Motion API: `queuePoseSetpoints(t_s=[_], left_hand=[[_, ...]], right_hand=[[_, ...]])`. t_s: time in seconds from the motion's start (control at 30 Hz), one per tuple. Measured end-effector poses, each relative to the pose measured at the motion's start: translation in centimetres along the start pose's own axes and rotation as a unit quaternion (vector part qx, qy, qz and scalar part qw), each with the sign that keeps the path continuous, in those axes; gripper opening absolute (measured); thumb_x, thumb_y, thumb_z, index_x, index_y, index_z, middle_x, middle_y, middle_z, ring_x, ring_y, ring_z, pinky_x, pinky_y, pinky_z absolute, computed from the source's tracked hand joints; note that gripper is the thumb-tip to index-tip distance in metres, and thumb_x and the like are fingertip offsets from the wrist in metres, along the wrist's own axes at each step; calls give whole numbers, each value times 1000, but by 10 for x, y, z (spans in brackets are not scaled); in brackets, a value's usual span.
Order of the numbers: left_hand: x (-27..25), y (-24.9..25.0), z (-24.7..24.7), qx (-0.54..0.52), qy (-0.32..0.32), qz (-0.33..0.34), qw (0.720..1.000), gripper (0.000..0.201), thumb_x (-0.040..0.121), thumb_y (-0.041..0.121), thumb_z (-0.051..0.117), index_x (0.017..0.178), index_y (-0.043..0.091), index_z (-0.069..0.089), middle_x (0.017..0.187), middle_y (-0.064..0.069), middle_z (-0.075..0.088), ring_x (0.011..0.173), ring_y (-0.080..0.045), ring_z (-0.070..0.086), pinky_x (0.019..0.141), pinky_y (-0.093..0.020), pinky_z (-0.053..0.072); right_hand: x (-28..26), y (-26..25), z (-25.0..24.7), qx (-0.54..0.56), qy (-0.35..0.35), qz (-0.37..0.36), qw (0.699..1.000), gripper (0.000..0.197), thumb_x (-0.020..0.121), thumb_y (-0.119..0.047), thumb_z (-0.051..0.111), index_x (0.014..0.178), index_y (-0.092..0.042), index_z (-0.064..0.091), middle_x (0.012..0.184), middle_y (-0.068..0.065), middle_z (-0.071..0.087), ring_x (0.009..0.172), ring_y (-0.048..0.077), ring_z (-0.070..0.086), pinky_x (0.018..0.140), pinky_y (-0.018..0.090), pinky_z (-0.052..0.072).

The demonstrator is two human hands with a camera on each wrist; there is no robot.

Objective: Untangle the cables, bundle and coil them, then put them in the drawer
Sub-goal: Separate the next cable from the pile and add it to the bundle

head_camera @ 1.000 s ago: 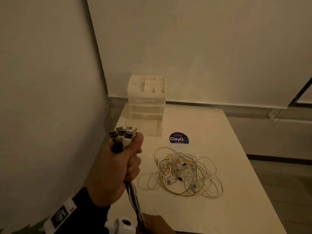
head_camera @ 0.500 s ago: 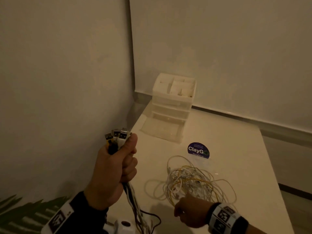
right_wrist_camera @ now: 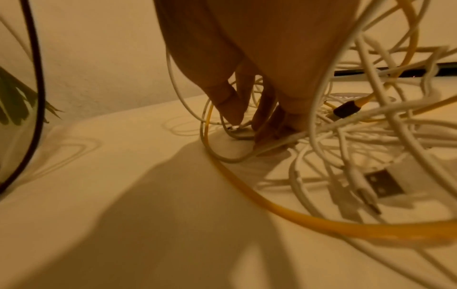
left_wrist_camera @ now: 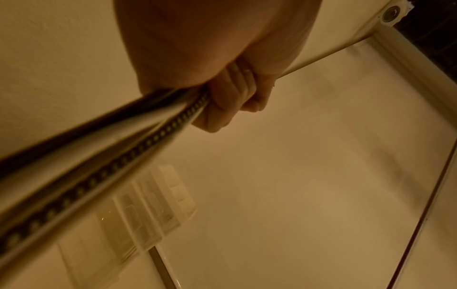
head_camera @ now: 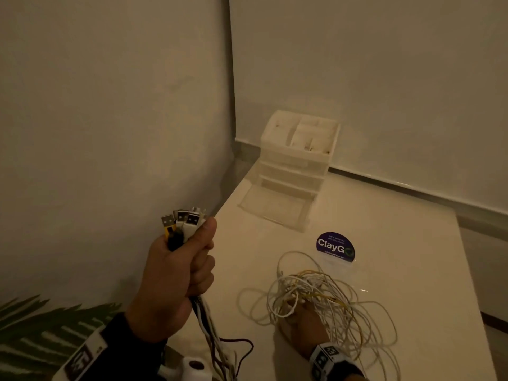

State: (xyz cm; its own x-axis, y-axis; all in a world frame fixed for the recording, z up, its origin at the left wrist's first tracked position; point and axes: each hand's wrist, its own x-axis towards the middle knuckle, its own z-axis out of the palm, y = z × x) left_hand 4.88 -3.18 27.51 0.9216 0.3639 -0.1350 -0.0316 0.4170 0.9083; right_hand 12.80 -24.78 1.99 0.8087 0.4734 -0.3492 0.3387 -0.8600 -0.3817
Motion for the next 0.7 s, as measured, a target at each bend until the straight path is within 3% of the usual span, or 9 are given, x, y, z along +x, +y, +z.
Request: queuePoseSetpoints(t_s=[0.17,0.33,0.37,0.4,0.47,0.53,0.6,0.67,0.7], left_hand=[[0,2,-2,6,9,1,1000,32,81,23,60,51,19,49,40,6,23,28,-4,18,37,-11,17],[0,6,-2,14,5,0,1000,35,80,23,61,47,20,48,41,6,22,29,-5,17,39,-12,14],[0,7,-3,14,3,-1,1000,35,80,23,61,47,20,48,41,6,22,29,-5,17,39,-12,14],[1,9,-5,14,1,-1,1000,35,80,24,61,47,20,48,41,6,22,29,-5,17,39,-11,15],[4,11,-8,18,-7,-2,1000,36,81,24,61,48,20,48,42,6,22,31,-6,17,38,-12,15],[8,11,-9,23,-20,-6,1000,35,83,24,61,51,19,49,43,5,22,32,-6,17,38,-14,15],[12,11,-4,19,-40,-8,999,33,82,25,63,53,18,49,44,5,21,33,-7,16,38,-15,14],[16,9,3,18,-58,-14,998,31,79,25,70,57,15,50,45,5,21,33,-7,16,39,-15,14],[17,8,8,22,-69,-19,997,32,78,23,75,60,14,50,45,4,21,34,-8,16,40,-15,14]], right_hand=[[6,-1,3,25,-4,37,999,54,89,-50,50,138,-29,46,149,1,38,136,20,37,112,29,31],[3,3,-3,-34,-23,3,999,42,96,-27,46,139,-26,44,147,1,40,134,22,41,106,32,36],[-1,-1,-11,-37,-29,6,999,37,95,-23,47,131,-28,50,141,1,46,131,22,44,104,31,37],[-3,-2,-20,-21,-29,6,999,28,91,-20,50,113,-34,58,127,-1,55,123,20,51,100,30,40],[-7,-3,-50,23,-12,-2,1000,23,85,-17,55,76,-38,57,95,-10,62,94,11,60,89,31,49],[-12,-3,-93,46,32,-28,998,25,90,-15,54,81,-37,63,88,-16,62,81,1,57,77,22,50],[-20,-7,-144,25,40,-49,998,19,97,-18,48,98,-25,66,91,-15,61,80,4,54,69,8,38],[-21,-12,-188,-45,-7,-47,998,20,99,-19,43,99,-15,62,93,-6,59,83,12,51,68,11,35],[-22,-16,-206,-73,-18,-27,997,21,98,-20,42,98,-13,61,93,-3,59,84,15,52,71,18,39]])
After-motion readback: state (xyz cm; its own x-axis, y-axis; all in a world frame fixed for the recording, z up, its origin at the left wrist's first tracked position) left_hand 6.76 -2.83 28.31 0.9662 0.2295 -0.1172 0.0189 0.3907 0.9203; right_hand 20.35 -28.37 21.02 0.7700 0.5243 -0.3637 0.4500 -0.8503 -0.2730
